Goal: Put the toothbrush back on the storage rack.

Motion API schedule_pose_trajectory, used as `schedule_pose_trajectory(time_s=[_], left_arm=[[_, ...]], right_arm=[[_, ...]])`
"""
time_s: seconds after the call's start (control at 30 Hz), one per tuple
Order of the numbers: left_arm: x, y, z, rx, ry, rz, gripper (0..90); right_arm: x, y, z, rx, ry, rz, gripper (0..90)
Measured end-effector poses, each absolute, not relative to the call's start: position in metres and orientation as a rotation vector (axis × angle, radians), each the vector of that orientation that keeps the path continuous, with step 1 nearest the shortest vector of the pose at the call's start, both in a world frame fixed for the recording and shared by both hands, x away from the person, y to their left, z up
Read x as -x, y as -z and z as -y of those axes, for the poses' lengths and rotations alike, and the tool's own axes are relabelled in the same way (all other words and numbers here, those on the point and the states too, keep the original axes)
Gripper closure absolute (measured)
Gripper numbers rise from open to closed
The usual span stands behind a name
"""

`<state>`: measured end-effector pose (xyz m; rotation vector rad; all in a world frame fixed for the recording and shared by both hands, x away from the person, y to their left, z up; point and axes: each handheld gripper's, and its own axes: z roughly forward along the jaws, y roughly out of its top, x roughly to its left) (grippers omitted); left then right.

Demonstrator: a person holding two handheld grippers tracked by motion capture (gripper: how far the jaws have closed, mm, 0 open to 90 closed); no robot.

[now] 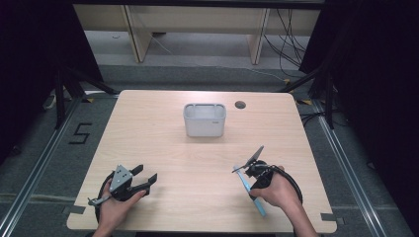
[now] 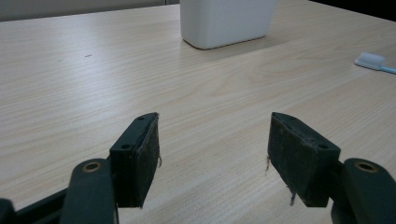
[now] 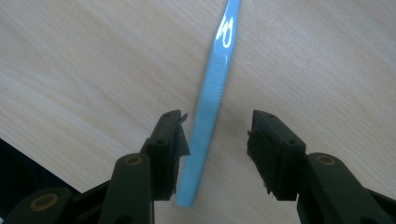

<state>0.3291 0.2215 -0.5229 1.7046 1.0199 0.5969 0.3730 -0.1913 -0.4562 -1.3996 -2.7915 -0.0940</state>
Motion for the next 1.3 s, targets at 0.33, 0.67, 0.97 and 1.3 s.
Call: schedule_pose_trajectory(time_s=[0.33, 0.67, 0.97, 1.3], left_arm=[[-0.329, 0.523, -0.221, -1.71, -0.594, -1.021, 33.5], [-0.328, 0.523, -0.22, -1.708, -0.592, -1.02, 33.5], [-0.328, 0.523, -0.22, -1.708, -0.594, -1.017, 33.5], [-0.328, 0.523, -0.22, -1.711, -0.592, -1.017, 33.5]], right_arm=[[-0.378, 0.465, 0.182, 1.426, 0.08, 2.763, 57.7], [-0.383, 0.471, 0.183, 1.424, 0.078, 2.754, 63.9], [-0.384, 0.474, 0.184, 1.446, 0.087, 2.753, 68.7], [-0.383, 0.474, 0.179, 1.529, 0.046, 2.725, 75.1]])
